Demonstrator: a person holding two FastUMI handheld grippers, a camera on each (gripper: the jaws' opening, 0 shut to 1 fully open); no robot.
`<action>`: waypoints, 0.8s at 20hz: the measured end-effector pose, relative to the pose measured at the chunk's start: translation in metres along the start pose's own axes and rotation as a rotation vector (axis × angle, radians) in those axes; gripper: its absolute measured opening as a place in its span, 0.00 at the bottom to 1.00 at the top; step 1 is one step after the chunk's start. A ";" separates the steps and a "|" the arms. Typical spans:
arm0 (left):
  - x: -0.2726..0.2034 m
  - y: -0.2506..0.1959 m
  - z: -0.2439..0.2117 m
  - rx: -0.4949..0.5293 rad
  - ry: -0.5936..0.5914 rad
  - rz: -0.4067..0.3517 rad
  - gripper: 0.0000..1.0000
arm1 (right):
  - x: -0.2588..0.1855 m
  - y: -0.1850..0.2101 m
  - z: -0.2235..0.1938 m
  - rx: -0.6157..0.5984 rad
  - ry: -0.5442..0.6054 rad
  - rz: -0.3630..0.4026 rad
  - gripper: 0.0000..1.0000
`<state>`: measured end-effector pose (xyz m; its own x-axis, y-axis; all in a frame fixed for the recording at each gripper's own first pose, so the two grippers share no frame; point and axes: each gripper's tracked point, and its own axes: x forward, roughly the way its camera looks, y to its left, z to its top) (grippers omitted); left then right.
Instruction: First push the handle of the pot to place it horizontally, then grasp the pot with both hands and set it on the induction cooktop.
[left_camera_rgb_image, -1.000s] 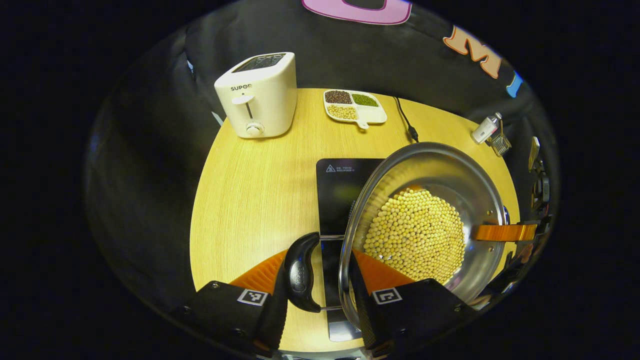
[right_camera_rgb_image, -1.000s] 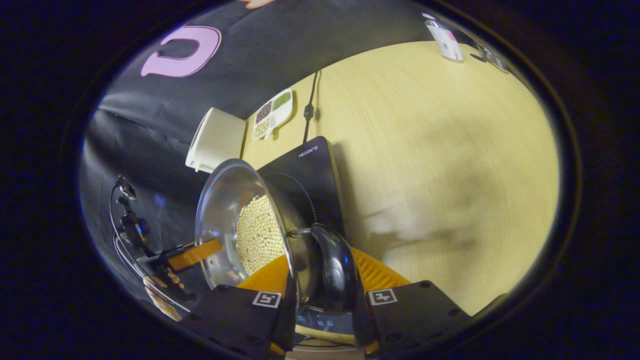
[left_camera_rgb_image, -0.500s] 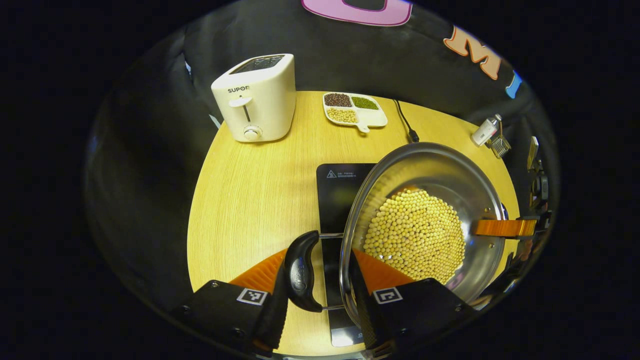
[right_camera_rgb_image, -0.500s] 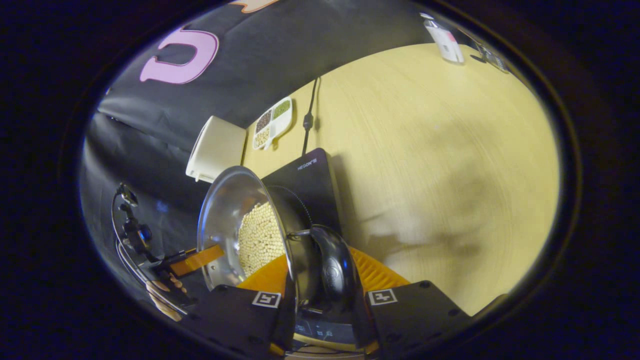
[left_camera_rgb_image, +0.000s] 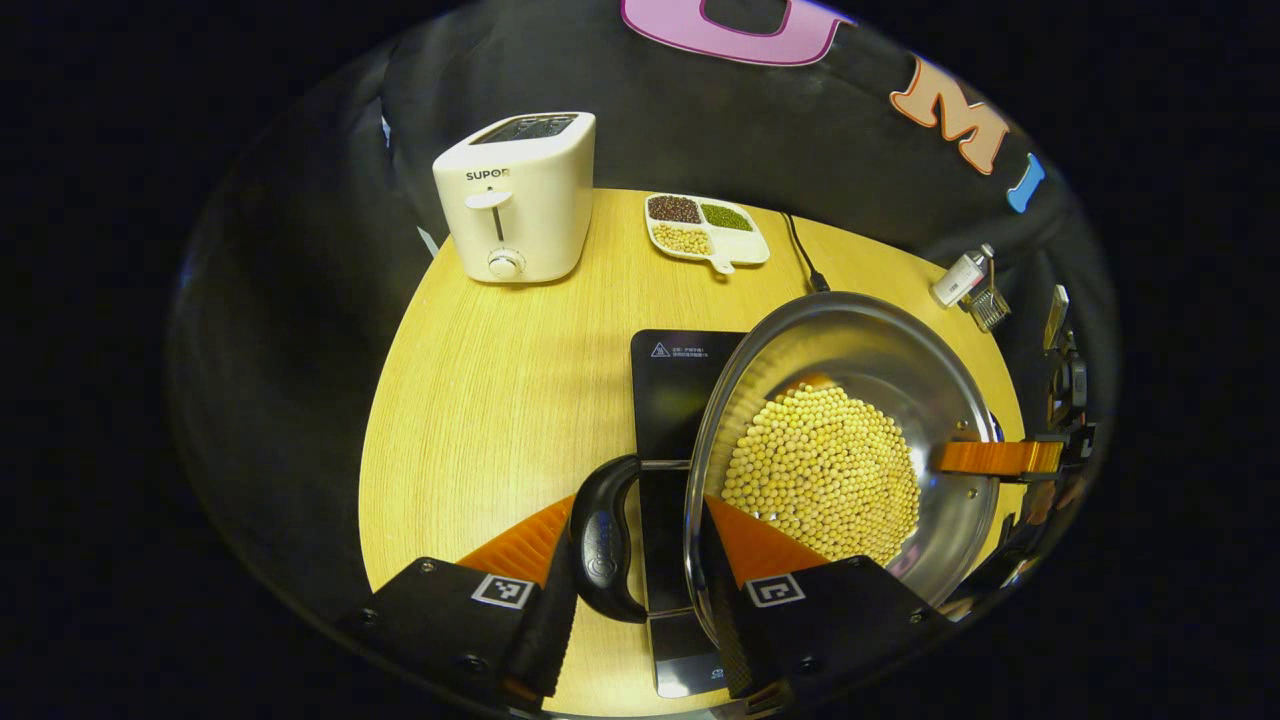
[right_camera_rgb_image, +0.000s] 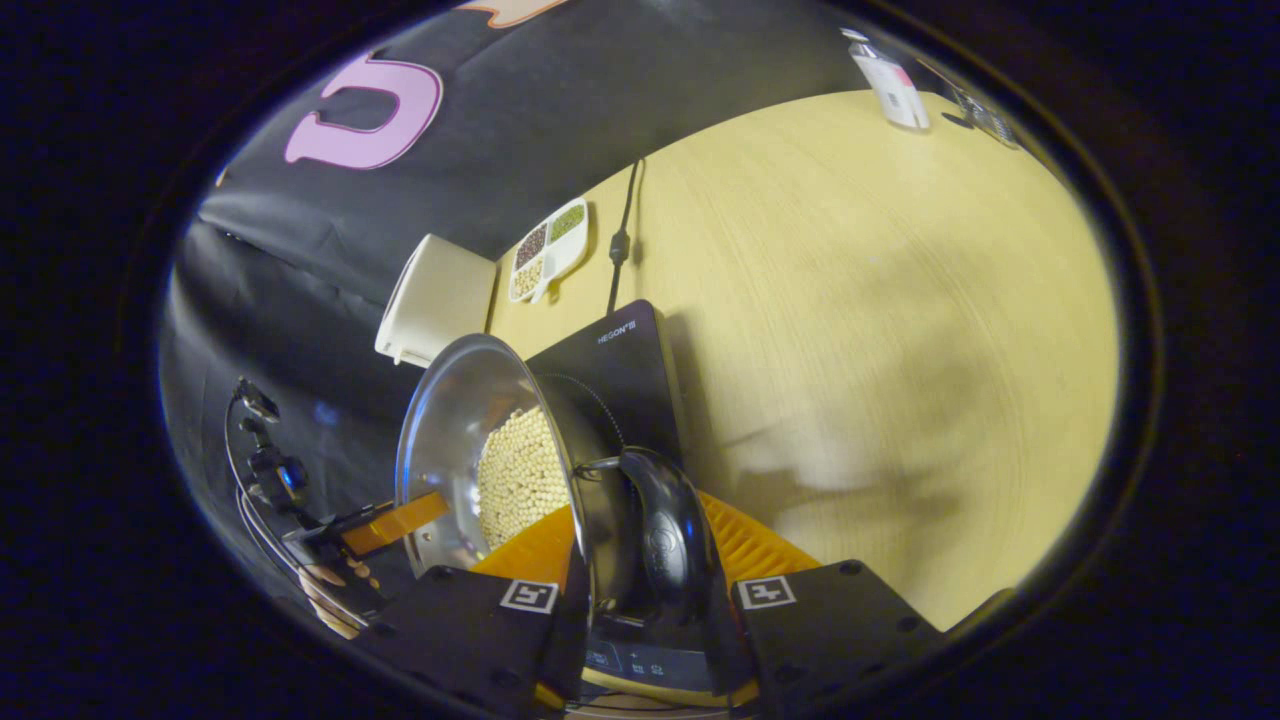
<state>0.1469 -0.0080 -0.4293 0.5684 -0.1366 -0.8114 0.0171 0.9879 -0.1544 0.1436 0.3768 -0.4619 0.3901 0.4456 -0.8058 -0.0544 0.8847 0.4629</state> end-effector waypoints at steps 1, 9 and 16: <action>0.000 0.000 0.000 -0.003 -0.002 -0.002 0.63 | 0.002 -0.001 -0.002 0.001 0.004 -0.006 0.44; -0.006 0.000 -0.037 -0.186 0.023 -0.005 1.00 | -0.024 -0.016 0.000 -0.049 -0.091 -0.054 0.93; -0.070 0.003 -0.030 -0.198 -0.189 0.104 0.98 | -0.107 -0.035 0.029 -0.101 -0.316 -0.110 1.00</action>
<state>0.0826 0.0029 -0.3896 0.7019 -0.0010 -0.7123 -0.1999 0.9595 -0.1983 0.1303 0.2939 -0.3816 0.6633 0.2967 -0.6870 -0.0812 0.9412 0.3280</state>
